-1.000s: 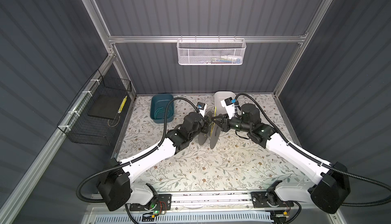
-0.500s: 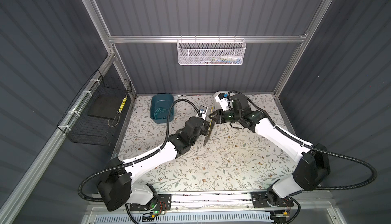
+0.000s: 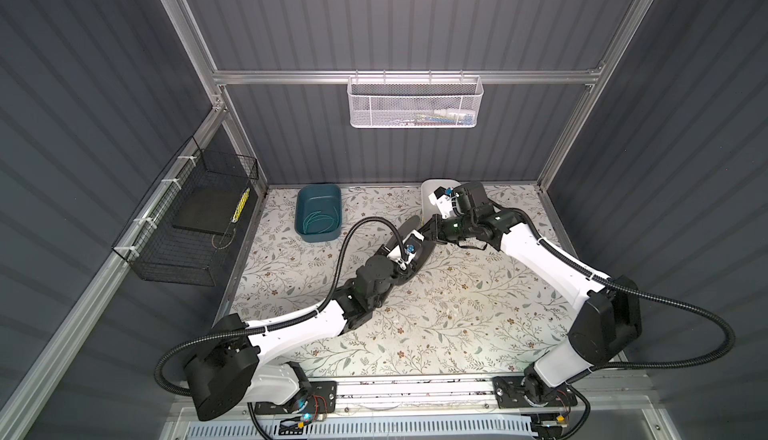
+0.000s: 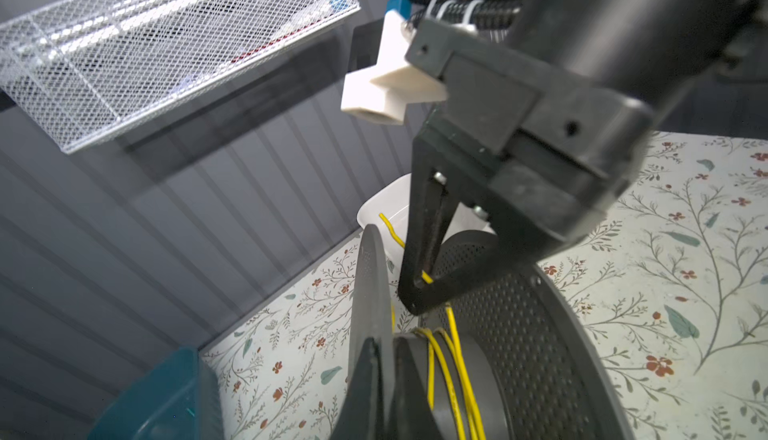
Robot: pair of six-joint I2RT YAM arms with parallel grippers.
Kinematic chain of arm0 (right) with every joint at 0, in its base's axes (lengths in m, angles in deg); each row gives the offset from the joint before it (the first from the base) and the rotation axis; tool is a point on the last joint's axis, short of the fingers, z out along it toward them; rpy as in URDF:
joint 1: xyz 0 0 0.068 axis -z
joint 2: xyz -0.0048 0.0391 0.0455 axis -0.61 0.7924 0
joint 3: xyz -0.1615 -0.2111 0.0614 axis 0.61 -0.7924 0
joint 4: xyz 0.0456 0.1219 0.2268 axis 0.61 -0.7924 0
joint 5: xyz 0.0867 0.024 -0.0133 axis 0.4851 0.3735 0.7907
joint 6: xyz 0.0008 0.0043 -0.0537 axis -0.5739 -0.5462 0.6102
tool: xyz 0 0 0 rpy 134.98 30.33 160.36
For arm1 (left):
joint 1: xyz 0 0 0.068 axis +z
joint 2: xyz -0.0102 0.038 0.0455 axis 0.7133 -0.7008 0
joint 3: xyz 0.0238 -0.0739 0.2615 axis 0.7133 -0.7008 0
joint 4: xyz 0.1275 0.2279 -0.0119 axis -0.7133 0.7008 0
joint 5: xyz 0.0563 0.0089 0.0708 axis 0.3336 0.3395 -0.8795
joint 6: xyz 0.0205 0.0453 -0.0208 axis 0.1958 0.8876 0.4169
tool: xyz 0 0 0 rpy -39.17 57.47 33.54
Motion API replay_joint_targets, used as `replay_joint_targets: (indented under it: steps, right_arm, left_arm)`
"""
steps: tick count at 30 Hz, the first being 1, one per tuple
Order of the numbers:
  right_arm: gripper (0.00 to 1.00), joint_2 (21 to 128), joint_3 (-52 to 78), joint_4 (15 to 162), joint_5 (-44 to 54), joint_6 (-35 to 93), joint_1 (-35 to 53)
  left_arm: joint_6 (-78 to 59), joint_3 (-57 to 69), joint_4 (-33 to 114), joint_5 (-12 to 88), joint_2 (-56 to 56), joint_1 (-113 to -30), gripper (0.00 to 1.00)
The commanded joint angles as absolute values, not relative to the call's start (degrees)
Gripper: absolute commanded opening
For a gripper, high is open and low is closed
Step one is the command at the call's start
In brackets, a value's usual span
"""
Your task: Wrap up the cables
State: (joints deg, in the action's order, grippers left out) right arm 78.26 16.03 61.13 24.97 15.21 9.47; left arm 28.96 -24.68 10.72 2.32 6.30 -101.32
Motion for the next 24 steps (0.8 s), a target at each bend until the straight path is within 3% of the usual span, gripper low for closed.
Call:
replay_joint_targets:
  steps: [1, 7, 24]
  right_arm:
    - [0.0, 77.69, 18.38, 69.7, 17.28, 12.39, 16.5]
    - [0.02, 79.15, 15.14, 71.53, 21.73, 5.91, 20.02]
    - [0.11, 84.32, 17.94, 66.8, 27.77, 7.67, 23.04]
  left_arm:
    - [35.83, -28.58, 5.95, -0.03, 6.97, -102.56, 0.0]
    - [42.3, -30.51, -3.27, -2.42, 6.12, -106.02, 0.0]
    - [52.09, -32.34, -8.84, -1.11, 4.86, -113.17, 0.0]
